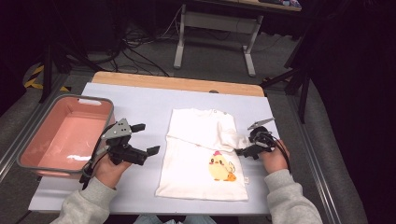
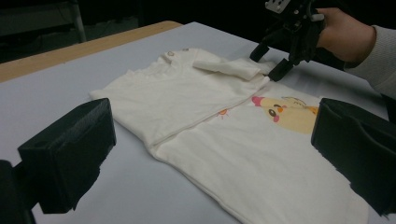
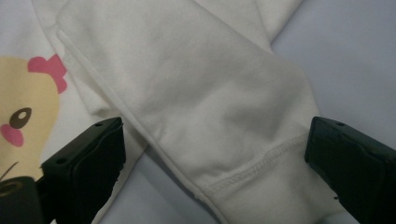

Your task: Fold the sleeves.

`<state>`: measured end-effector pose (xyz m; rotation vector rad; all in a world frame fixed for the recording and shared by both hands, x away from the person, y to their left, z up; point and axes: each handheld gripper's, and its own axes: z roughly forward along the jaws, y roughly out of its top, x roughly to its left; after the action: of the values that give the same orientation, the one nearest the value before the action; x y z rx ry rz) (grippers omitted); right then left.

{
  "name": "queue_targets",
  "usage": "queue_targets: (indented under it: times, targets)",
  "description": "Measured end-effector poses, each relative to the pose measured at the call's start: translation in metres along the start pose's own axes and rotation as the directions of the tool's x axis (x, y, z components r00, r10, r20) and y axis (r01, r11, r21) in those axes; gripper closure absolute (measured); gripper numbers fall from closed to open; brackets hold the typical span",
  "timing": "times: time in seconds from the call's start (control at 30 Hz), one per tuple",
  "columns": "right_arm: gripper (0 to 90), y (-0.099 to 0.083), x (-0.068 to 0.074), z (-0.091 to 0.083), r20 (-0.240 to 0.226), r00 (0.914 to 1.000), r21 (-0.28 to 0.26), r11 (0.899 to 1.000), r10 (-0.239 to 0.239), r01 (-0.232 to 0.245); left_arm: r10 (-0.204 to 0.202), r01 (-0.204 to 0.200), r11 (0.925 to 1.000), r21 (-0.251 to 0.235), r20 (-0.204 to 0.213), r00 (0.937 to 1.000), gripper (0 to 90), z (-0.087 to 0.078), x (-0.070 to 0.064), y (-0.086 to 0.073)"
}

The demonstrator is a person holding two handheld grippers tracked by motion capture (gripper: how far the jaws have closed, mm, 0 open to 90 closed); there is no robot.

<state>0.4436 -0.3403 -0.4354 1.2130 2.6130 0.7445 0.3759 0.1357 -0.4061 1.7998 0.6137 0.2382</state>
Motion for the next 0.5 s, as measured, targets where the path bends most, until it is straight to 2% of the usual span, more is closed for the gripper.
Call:
queue_targets:
  times: [0.07,0.1,0.17,0.37,0.47,0.5]
  targets:
    - [2.4,-0.001,-0.002,0.0,0.002,1.0,0.005,1.0,0.003,-0.003,0.006,-0.006,1.0,-0.002,-0.003,1.0,0.6,0.0,0.0,0.0]
    - [0.1,-0.001,-0.003,0.002,-0.02,0.9997,-0.006,1.0,0.013,-0.013,0.008,-0.008,1.0,-0.002,-0.005,1.0,0.6,-0.001,0.0,0.0]
    - [0.2,-0.002,-0.002,0.002,-0.011,0.9997,-0.012,1.0,0.022,-0.022,0.002,-0.002,1.0,-0.001,-0.002,1.0,0.6,0.0,0.0,0.0]
    - [0.0,-0.002,0.008,0.008,0.075,0.9963,0.003,0.999,-0.041,0.041,0.005,-0.005,1.0,0.004,-0.008,1.0,0.7,0.0,0.0,0.0]
    - [0.0,-0.004,0.008,0.008,0.073,0.9966,-0.019,0.999,-0.038,0.04,0.005,-0.005,1.0,0.007,-0.007,1.0,0.8,0.0,0.0,0.0]
    - [0.0,-0.005,0.008,0.008,0.072,0.9961,-0.023,0.998,-0.052,0.054,0.007,-0.007,0.9999,0.009,-0.009,0.9999,0.8,0.0,0.0,0.0]
